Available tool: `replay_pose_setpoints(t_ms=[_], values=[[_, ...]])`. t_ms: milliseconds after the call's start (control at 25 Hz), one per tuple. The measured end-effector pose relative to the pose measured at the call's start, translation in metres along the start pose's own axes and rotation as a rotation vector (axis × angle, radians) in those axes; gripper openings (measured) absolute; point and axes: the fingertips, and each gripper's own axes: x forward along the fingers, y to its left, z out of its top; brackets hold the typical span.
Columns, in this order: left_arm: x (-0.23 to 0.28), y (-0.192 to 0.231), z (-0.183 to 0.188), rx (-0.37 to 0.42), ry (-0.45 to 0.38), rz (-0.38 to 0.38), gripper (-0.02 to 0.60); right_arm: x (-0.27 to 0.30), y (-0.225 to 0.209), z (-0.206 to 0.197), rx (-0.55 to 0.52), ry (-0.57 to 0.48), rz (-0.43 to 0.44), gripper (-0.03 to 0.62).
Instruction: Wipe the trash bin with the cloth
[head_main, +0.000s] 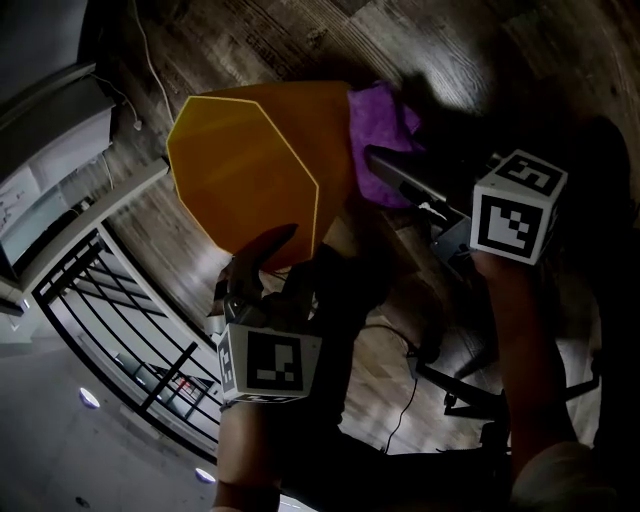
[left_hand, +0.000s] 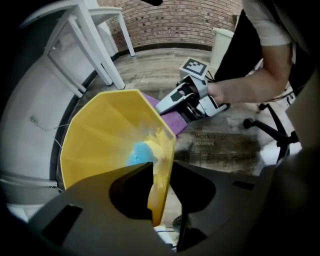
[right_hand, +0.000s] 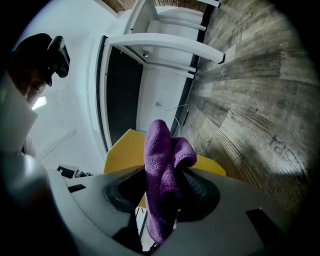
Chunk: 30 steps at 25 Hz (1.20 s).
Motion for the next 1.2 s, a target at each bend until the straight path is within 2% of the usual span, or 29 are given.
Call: replay_pose_setpoints(t_ms=[200, 280, 360, 480, 640, 840, 1080, 1200], values=[[-0.004, 0.02, 0.029, -0.079, -0.081, 0.071, 0.02, -0.002, 0.051, 0.024, -0.05, -0.029, 0.141, 0.167], [-0.004, 0.024, 0.031, -0.102, -0.087, 0.067, 0.017, -0.002, 0.074, 0.03, -0.072, -0.02, 0.213, 0.167], [-0.004, 0.02, 0.03, -0.076, -0.07, 0.052, 0.017, 0.001, 0.094, 0.034, -0.105, -0.005, 0.263, 0.167], [-0.003, 0.012, 0.031, -0.058, -0.067, 0.034, 0.015, 0.007, 0.108, 0.032, -0.141, 0.022, 0.294, 0.167], [-0.004, 0.015, 0.034, -0.072, -0.076, 0.021, 0.012, 0.015, 0.092, 0.019, -0.141, 0.064, 0.239, 0.167], [-0.005, 0.008, 0.033, -0.051, -0.079, -0.005, 0.009, 0.018, 0.066, 0.009, -0.104, 0.084, 0.175, 0.167], [-0.005, 0.0, 0.032, -0.049, -0.082, -0.043, 0.009, 0.022, 0.014, -0.007, -0.066, 0.114, 0.032, 0.167], [-0.006, -0.002, 0.032, -0.048, -0.083, -0.055, 0.009, 0.025, -0.017, -0.017, -0.059, 0.14, -0.07, 0.167]])
